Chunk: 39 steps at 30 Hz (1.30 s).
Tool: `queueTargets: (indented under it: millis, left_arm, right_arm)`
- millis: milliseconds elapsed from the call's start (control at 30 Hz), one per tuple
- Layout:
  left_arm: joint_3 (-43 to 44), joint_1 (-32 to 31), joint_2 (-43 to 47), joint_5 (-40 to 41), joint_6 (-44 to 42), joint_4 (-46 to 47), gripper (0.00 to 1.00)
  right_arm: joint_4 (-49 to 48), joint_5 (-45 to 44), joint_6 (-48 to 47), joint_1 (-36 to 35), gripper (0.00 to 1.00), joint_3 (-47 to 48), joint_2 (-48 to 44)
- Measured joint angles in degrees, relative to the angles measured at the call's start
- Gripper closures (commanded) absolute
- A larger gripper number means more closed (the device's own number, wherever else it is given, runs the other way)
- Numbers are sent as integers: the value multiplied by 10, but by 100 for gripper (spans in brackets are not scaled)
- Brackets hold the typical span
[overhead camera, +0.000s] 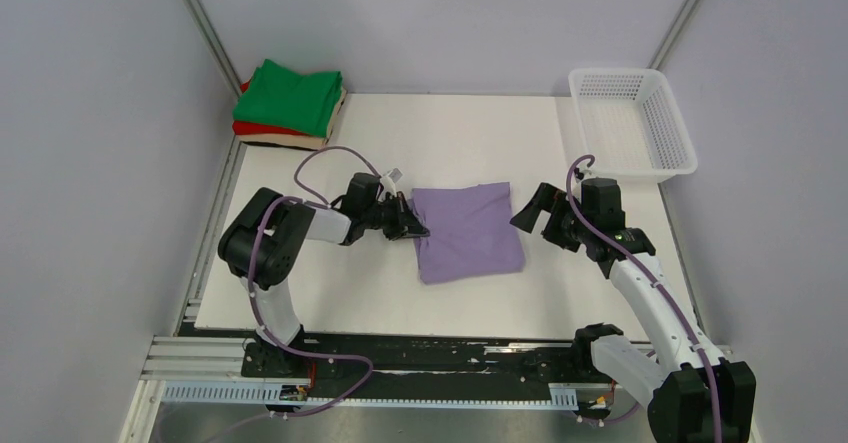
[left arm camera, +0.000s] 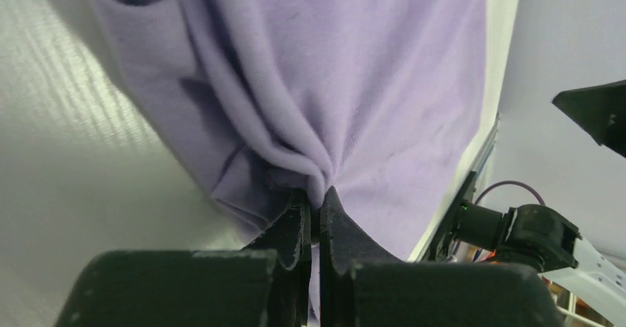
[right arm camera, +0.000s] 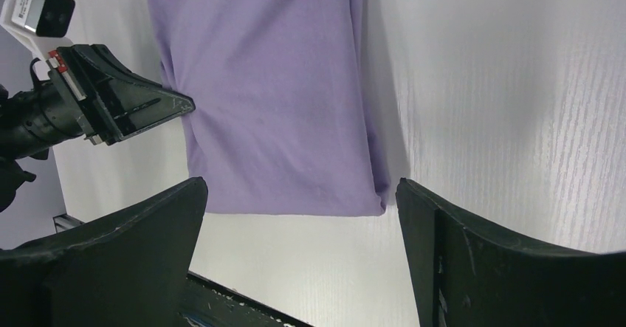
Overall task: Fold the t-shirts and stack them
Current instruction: Put the neatly folded tshirt into the corner of the board with the left arm
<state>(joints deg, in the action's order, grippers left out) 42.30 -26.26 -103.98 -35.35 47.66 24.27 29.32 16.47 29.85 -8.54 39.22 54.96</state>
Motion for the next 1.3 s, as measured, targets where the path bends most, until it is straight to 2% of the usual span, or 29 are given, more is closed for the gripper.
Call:
queueTargets:
  millis: [67,100,133,200,267,333,433,467,533,833,1067,1200,1300]
  left_arm:
    - [2,2,-10,4,-7,-13,97]
    - [5,2,-10,4,-9,-19,89]
    - [10,2,-10,8,-15,-30,86]
    - [23,1,-9,17,-26,-54,74]
    - [33,0,-5,29,-40,-80,60]
    - [41,1,6,36,-50,-104,42]
    - [52,0,30,49,-67,-142,24]
    - [57,-3,40,58,-74,-159,9]
    - [73,-9,61,82,-86,-206,1]
    - [138,-33,99,211,-112,-373,0]
    - [204,-50,27,243,-113,-412,0]
    - [241,-75,-7,266,-115,-427,14]
    - [253,-94,-20,303,-111,-432,34]
  right_arm:
    - [0,1,0,0,0,0,0]
    - [0,2,0,0,0,0,0]
    - [0,2,0,0,0,0,0]
    - [0,2,-1,0,0,0,0]
    - [0,2,-1,0,0,0,0]
    - [1,2,-1,0,0,0,-2]
    - [2,2,-1,0,0,1,-8]
    - [2,2,-1,0,0,2,-11]
    - [2,2,-2,0,0,2,-17]
    - [4,-4,-9,0,0,3,-26]
    - [4,-10,-15,0,0,3,-26]
    - [4,-14,-15,0,0,3,-27]
    - [5,-16,-15,0,0,3,-29]
